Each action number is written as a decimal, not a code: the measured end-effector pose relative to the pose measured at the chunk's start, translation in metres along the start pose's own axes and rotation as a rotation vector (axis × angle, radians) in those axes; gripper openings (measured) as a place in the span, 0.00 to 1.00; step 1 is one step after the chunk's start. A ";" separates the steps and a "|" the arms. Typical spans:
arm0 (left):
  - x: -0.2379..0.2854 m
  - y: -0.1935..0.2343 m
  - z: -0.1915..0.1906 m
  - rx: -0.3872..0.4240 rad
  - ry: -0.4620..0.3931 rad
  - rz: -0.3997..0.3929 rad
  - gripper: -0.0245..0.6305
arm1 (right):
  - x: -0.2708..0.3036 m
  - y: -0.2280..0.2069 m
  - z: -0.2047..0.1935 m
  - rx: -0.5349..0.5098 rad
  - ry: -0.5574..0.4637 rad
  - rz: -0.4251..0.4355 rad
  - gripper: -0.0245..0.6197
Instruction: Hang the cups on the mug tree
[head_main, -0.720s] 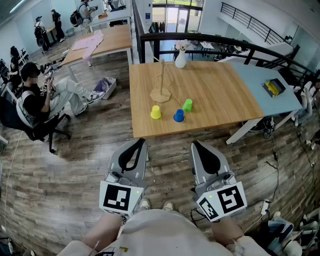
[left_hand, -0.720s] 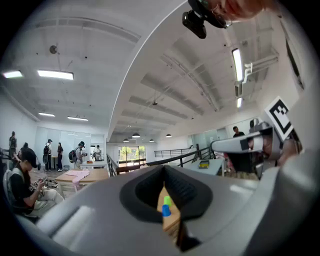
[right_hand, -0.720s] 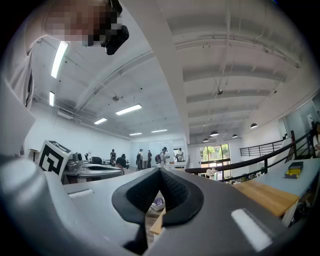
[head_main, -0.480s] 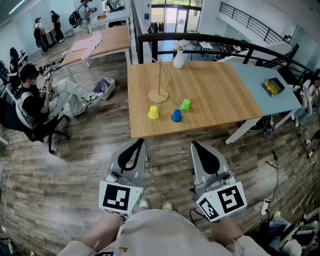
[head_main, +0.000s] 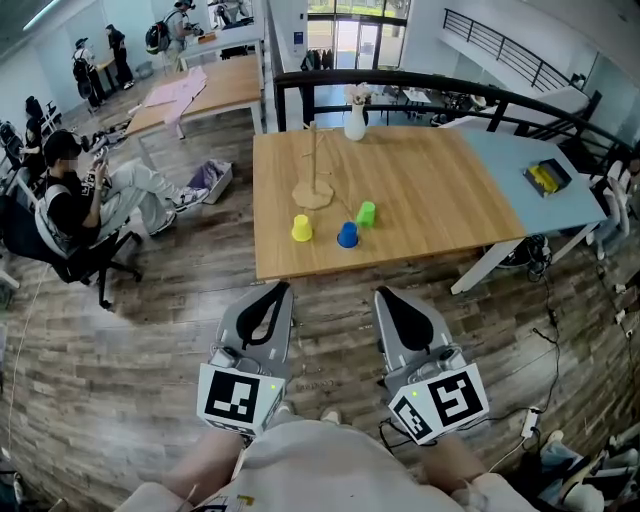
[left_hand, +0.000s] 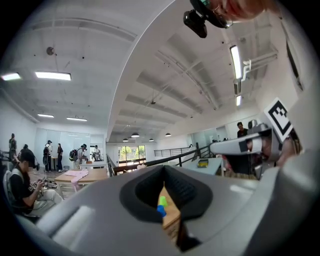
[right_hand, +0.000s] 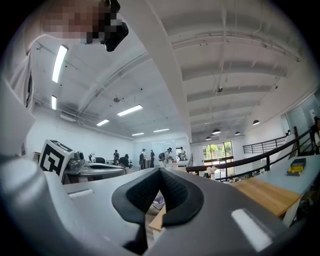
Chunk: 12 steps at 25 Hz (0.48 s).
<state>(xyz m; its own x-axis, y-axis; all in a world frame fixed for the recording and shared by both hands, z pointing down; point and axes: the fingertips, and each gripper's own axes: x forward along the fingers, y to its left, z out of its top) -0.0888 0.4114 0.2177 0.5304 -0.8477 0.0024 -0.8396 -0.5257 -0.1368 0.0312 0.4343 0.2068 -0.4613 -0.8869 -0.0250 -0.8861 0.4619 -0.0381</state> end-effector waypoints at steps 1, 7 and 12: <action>0.000 -0.003 0.000 -0.002 -0.001 0.001 0.04 | -0.002 -0.002 0.000 -0.003 0.001 0.002 0.04; 0.001 -0.023 -0.001 0.006 0.010 0.004 0.04 | -0.016 -0.013 -0.003 0.006 -0.007 0.010 0.04; 0.000 -0.041 -0.004 0.009 0.026 -0.009 0.04 | -0.026 -0.018 -0.006 0.020 -0.013 0.021 0.04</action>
<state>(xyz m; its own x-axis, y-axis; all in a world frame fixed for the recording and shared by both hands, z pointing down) -0.0554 0.4329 0.2274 0.5343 -0.8448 0.0297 -0.8339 -0.5325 -0.1452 0.0592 0.4488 0.2139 -0.4794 -0.8767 -0.0392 -0.8748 0.4810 -0.0578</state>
